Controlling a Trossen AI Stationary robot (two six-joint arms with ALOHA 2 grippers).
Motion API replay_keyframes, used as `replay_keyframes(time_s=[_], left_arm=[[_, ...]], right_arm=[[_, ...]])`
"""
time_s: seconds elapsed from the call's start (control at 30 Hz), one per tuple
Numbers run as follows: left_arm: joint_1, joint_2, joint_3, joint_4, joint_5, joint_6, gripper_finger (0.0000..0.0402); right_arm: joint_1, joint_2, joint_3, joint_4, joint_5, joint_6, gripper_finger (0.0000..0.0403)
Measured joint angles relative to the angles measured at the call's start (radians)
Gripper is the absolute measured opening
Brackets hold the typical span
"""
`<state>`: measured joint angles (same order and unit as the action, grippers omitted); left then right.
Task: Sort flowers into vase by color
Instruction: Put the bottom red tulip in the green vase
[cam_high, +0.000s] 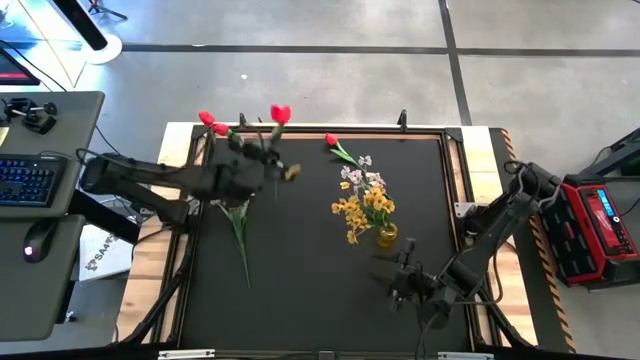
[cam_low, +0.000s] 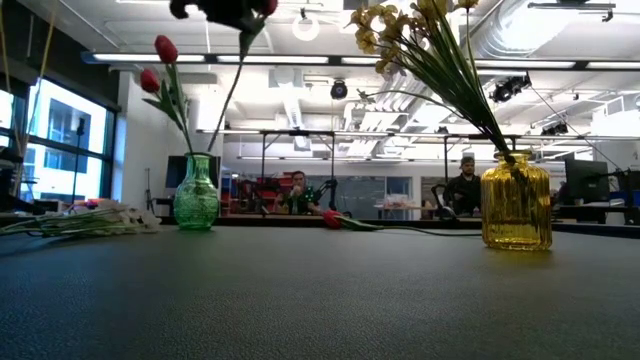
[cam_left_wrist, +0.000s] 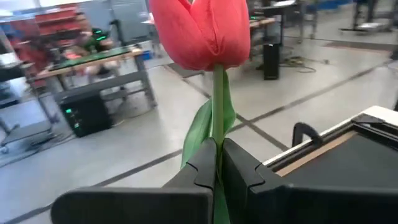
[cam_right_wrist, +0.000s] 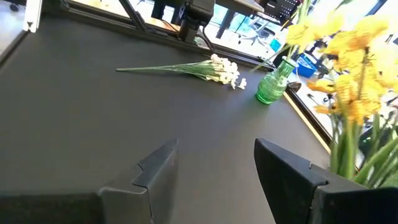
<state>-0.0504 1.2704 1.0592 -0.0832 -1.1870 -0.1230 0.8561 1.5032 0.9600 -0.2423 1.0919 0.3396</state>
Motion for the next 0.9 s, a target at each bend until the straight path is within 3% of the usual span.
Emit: replay_keyframes(time_s=[0.07,0.17,0.23,0.33,0.53,0.9], left_arm=[[0.067,-0.019,-0.013,0.101,0.133,0.089,0.0],[0.156,-0.055,-0.099,0.409,0.424,0.285,0.0],[0.208,-0.076,-0.15,0.562,0.488,0.365,0.0],[0.286,-0.116,-0.21,0.678,0.465,0.445,0.0],[0.399,-0.19,-0.294,0.689,0.406,0.436,0.0],[0.406,-0.241,-0.326,0.687,0.266,0.589,0.0]], right_arm=[[0.002,0.026,0.0,0.034,0.005,-0.001,0.0195],[0.002,0.07,0.0,0.079,0.005,-0.004,0.0195],[0.002,0.094,0.0,0.115,0.005,0.0,0.0195],[0.009,0.122,0.0,0.164,0.005,0.005,0.0195],[0.01,0.133,0.0,0.195,0.025,0.007,0.0195],[0.007,0.133,0.0,0.216,0.042,-0.005,0.0195]])
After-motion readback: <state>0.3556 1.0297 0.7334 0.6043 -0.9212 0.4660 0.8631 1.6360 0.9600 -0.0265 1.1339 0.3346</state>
